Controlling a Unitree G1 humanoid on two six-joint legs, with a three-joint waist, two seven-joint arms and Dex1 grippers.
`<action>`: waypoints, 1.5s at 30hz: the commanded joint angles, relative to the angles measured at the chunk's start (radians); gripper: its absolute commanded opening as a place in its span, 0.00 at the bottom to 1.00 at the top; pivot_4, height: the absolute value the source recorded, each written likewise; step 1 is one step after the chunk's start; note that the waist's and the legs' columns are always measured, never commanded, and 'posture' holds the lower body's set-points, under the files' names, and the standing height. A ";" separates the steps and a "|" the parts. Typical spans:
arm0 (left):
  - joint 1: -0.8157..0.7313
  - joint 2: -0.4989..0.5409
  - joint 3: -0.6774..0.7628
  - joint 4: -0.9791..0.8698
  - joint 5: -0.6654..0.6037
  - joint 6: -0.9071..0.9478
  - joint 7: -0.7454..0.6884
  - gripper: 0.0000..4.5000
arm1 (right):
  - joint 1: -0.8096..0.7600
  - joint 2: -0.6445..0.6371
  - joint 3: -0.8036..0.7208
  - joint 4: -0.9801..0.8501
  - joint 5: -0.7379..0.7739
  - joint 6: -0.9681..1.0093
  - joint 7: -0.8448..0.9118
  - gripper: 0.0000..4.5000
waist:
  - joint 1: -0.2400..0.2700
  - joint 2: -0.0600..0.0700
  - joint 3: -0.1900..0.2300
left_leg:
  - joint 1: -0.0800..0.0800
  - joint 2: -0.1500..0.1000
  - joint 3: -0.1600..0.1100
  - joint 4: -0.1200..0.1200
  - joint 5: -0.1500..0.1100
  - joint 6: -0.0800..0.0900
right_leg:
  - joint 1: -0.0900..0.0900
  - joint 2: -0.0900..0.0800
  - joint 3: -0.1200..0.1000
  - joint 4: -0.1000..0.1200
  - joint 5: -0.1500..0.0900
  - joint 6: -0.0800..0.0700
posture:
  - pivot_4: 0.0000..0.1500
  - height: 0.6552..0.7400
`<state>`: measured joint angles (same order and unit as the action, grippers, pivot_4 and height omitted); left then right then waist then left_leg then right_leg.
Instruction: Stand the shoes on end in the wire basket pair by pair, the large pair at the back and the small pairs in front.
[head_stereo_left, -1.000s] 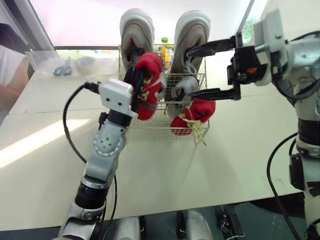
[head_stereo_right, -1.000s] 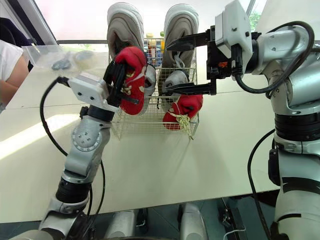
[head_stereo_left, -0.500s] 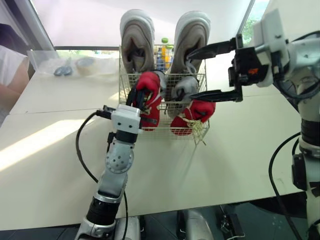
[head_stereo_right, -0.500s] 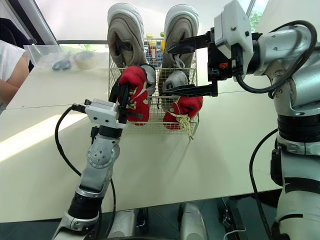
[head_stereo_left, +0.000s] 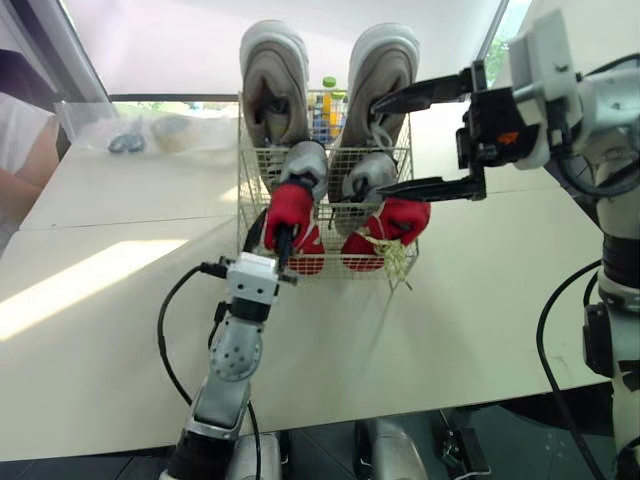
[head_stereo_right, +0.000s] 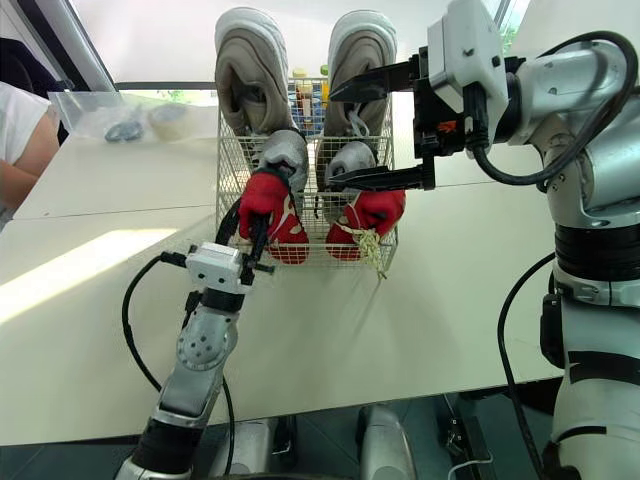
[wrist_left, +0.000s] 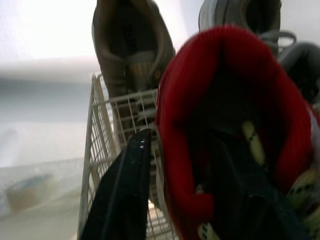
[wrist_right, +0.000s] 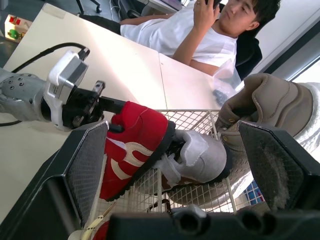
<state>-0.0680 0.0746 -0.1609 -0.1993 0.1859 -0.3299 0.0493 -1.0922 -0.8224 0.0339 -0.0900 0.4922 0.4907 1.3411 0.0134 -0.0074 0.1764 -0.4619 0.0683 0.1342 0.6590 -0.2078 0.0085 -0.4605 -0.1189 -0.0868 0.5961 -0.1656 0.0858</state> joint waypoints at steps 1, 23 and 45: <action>0.021 0.027 0.035 -0.025 0.020 0.019 -0.010 0.81 | -0.008 -0.004 -0.020 -0.026 -0.004 -0.022 -0.017 1.00 | -0.001 0.000 0.000 | 0.000 0.000 0.000 0.000 0.000 0.000 | 0.000 0.000 0.000 0.000 0.000 0.000 | 1.00 1.00; 0.022 0.485 0.403 -0.529 -0.867 0.723 -0.398 0.98 | 0.256 -0.134 -0.168 -0.184 0.041 0.050 -0.136 1.00 | -0.003 0.000 0.000 | -0.001 0.001 0.000 0.000 -0.001 0.001 | -0.001 0.000 0.000 0.000 0.000 0.000 | 1.00 1.00; -0.140 1.091 0.619 -0.090 -1.118 1.108 -1.104 0.98 | 0.527 -0.275 -0.284 -0.125 0.016 0.003 -0.152 1.00 | -0.009 0.006 0.003 | -0.001 0.000 0.005 -0.013 0.000 -0.003 | -0.005 0.000 -0.001 -0.008 0.000 0.000 | 1.00 1.00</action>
<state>-0.2054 1.1461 0.4548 -0.2783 -0.9311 0.7743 -1.0237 -0.5564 -1.0767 -0.2169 -0.1929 0.5038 0.5123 1.1930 0.0043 -0.0016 0.1798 -0.4623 0.0684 0.1391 0.6465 -0.2073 0.0056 -0.4653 -0.1186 -0.0876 0.5881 -0.1660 0.0858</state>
